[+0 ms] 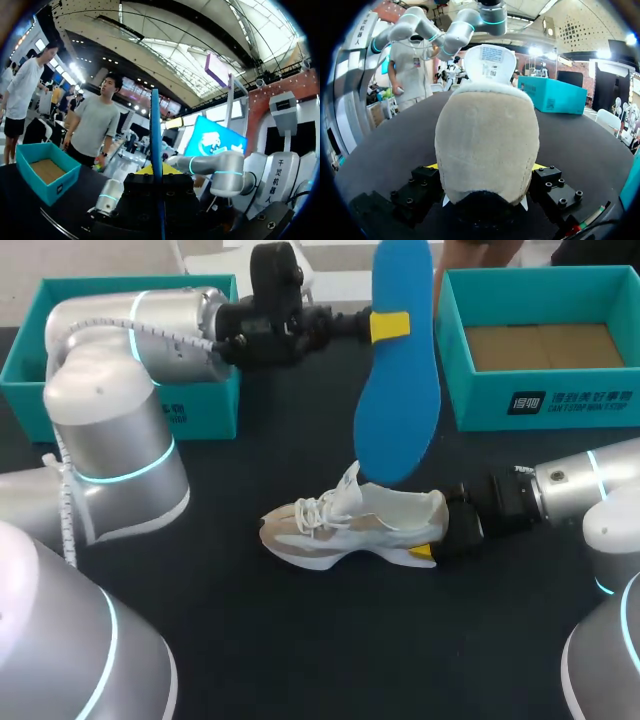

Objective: Take the shoe out of the shoebox, open the shoe tongue, remove and reinsert the insole, then place the shoe into the shoebox

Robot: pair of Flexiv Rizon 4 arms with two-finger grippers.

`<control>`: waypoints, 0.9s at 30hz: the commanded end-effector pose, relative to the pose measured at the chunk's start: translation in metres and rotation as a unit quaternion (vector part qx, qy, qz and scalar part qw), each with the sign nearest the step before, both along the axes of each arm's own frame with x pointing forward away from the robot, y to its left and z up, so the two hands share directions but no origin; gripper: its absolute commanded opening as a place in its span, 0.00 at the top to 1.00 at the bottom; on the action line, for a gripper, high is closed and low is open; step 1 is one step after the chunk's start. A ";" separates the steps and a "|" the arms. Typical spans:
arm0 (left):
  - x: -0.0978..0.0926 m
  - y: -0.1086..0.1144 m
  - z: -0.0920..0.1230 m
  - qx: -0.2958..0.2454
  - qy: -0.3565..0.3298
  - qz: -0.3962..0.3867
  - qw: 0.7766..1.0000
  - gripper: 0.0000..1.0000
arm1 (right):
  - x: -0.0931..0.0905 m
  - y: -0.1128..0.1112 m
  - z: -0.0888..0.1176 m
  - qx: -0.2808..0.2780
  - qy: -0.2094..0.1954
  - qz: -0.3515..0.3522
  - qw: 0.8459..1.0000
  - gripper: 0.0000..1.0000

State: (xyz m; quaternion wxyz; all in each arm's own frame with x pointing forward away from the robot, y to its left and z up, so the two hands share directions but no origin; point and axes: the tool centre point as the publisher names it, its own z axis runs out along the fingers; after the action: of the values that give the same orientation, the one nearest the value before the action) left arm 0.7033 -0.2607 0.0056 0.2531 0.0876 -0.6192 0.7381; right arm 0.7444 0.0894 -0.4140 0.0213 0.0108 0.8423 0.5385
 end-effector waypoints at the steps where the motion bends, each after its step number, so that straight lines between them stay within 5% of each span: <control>1: -0.013 0.006 0.012 -0.010 0.168 -0.030 0.985 1.00 | 0.000 0.002 -0.004 -0.002 0.000 -0.001 1.000 1.00; 22: -0.013 0.006 0.012 -0.010 0.168 -0.030 0.985 1.00 | 0.000 0.002 -0.004 -0.002 0.000 -0.001 1.000 1.00; 27: -0.032 0.010 0.022 -0.008 0.226 -0.034 0.973 1.00 | 0.000 0.002 -0.004 -0.002 0.000 -0.001 1.000 1.00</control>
State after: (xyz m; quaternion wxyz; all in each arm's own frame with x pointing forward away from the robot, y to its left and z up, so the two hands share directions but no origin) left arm 0.6839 -0.2556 0.0205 0.4147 0.2143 -0.5504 0.6923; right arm 0.7444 0.0894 -0.4140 0.0213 0.0108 0.8422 0.5386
